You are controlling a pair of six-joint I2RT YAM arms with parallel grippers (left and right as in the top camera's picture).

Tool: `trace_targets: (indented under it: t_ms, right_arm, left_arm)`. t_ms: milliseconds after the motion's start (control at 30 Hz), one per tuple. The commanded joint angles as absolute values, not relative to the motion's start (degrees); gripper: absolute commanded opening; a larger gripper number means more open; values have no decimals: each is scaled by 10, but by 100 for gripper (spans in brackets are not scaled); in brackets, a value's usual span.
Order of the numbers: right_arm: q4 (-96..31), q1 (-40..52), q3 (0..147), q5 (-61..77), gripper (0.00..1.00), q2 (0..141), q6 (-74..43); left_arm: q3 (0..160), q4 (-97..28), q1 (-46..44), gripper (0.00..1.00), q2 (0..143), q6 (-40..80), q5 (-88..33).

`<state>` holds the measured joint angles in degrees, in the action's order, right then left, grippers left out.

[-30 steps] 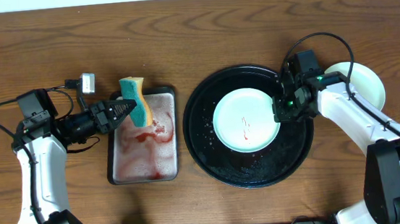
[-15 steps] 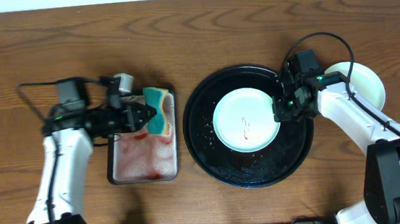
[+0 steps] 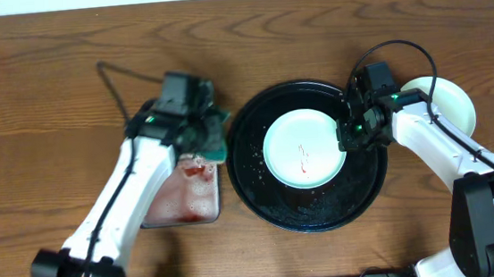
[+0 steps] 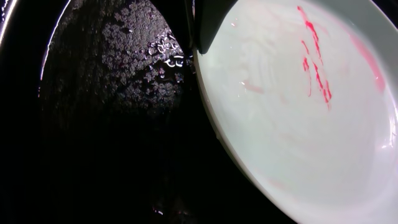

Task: Clean dirty plates on tray and stack at the side
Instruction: 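Scrub the green plate with the sponge while right gripper holds its rim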

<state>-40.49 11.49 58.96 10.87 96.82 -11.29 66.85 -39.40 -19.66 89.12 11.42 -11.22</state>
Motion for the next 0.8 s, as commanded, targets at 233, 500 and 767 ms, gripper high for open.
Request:
trace_targets:
  t_ms: [233,500,767]
  right_arm:
    - [-426,136,579,109,1,972,-116]
    - [-378,136,514,110,1,972,-143]
    - [-364,136,497,110,1,972,-152]
  left_arm:
    - [771,-337,-366,7,1043,169,-240]
    - [771,-294,-442,7,1094,237,-226]
    - [771,-370,-445,7,1150,258,-79]
